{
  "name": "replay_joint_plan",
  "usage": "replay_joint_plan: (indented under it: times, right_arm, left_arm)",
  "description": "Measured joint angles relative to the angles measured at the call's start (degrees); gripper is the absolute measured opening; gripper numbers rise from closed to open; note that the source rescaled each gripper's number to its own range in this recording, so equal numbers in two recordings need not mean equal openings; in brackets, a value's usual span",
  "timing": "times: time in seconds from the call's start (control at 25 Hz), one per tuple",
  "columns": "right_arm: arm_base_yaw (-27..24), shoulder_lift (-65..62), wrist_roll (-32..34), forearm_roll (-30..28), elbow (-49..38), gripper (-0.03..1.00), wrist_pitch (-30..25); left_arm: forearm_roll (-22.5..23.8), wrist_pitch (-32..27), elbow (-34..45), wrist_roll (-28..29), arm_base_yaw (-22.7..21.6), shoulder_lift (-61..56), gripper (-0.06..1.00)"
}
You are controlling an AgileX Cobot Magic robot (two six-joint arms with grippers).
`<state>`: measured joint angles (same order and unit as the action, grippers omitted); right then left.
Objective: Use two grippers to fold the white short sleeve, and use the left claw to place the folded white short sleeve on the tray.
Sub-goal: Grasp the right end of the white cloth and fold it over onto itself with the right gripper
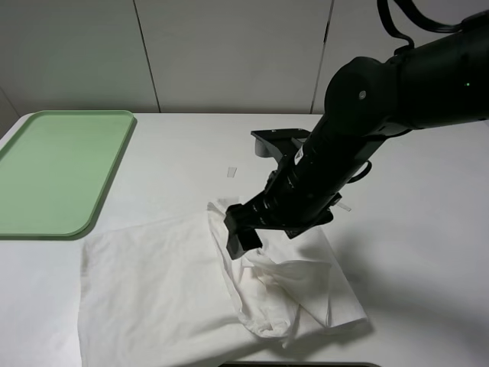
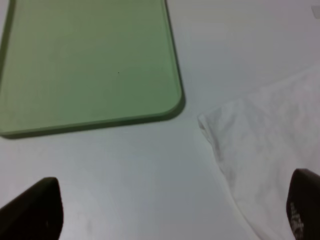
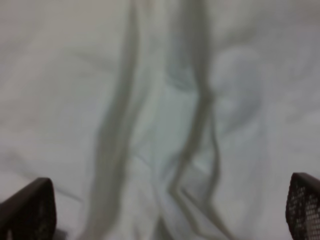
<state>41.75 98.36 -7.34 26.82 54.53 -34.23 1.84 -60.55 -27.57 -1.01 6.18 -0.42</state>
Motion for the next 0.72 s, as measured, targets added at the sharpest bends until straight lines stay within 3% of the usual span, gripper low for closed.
replay_joint_plan:
  times: [0.2,0.44,0.72]
  right_arm:
    - [-2.83,0.24,4.53,-6.56,0.00,1.00,-7.36]
    - [-6.09,2.06,4.35,-7.27,-3.86,1.00,-6.90]
    - [-4.51,2.57,2.68,0.92,-6.63,1.00,-6.62]
  left_arm:
    - [0.00,0.00,0.00,0.00,0.00,0.00,0.88]
    - [0.00,0.00,0.00,0.00,0.00,0.00,0.88]
    - [0.00,0.00,0.00,0.00,0.00,0.00,0.88]
